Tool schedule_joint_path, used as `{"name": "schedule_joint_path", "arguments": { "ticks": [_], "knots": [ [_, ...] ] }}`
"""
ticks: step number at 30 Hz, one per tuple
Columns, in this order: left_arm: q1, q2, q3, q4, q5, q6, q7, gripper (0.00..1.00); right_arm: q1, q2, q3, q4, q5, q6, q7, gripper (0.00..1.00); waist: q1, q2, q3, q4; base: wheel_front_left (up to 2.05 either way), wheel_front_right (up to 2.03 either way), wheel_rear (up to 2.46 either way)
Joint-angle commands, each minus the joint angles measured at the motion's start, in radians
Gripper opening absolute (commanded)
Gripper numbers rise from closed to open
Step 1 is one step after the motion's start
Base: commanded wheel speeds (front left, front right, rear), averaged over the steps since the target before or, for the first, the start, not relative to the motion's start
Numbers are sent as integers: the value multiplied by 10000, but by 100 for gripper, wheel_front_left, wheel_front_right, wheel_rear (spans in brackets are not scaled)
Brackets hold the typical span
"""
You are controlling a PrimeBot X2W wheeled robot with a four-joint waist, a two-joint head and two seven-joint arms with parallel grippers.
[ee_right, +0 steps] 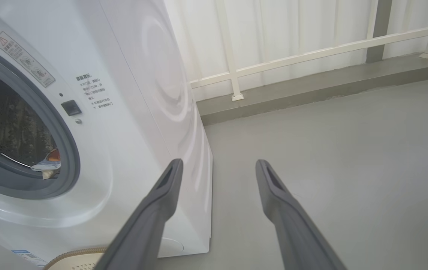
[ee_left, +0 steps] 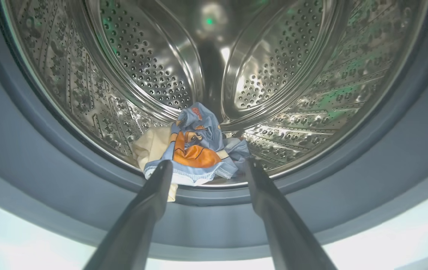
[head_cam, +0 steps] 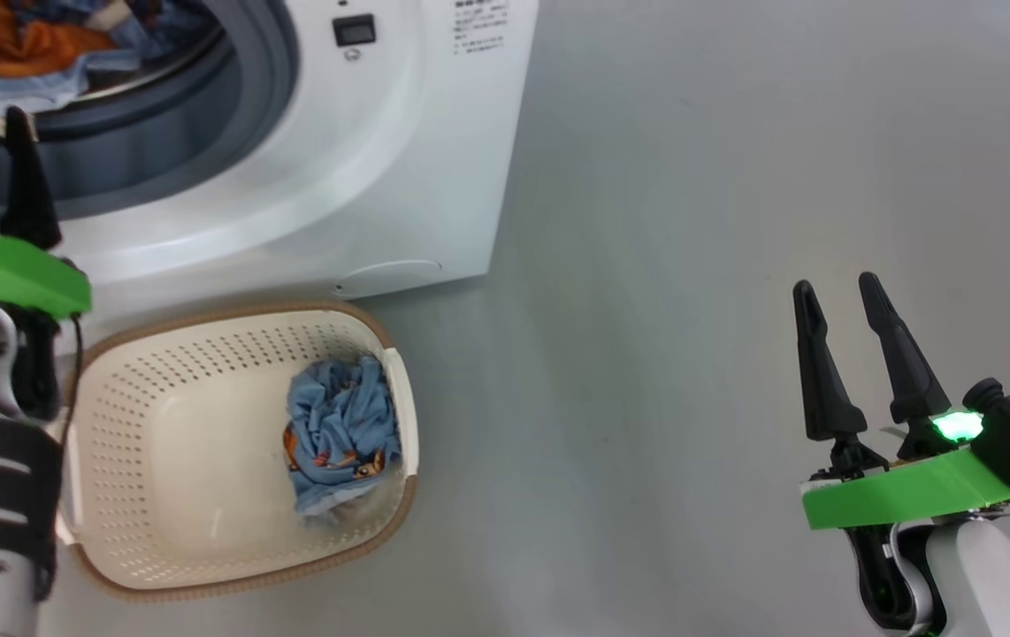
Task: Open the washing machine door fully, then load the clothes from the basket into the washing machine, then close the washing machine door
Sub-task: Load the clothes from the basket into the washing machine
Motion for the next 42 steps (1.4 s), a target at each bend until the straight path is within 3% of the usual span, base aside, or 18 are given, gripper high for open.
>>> {"name": "schedule_joint_path", "arguments": {
  "ticks": [1, 14, 22, 42],
  "knots": [
    [248, 375, 362, -429, 159, 95, -61, 100, 178, -133, 172, -194, -136, 56, -76, 100, 0, 0, -421, 339, 0, 0, 0],
    [3487, -537, 1869, -2797, 1604, -56, -62, 100, 981, -592, -120, -52, -86, 56, -76, 100, 0, 0, -1749, 1032, 0, 0, 0],
    [5004, -978, 2282, -3694, 2306, -150, -62, 100, 1598, -807, -408, -55, -29, 56, -76, 100, 0, 0, -2363, 1449, 0, 0, 0],
    [8022, -1667, 3096, -5794, 2971, -244, -62, 100, 2394, -816, -802, -133, 2, 56, -76, 100, 0, 0, -3018, 1654, 0, 0, 0]
  ]
}}
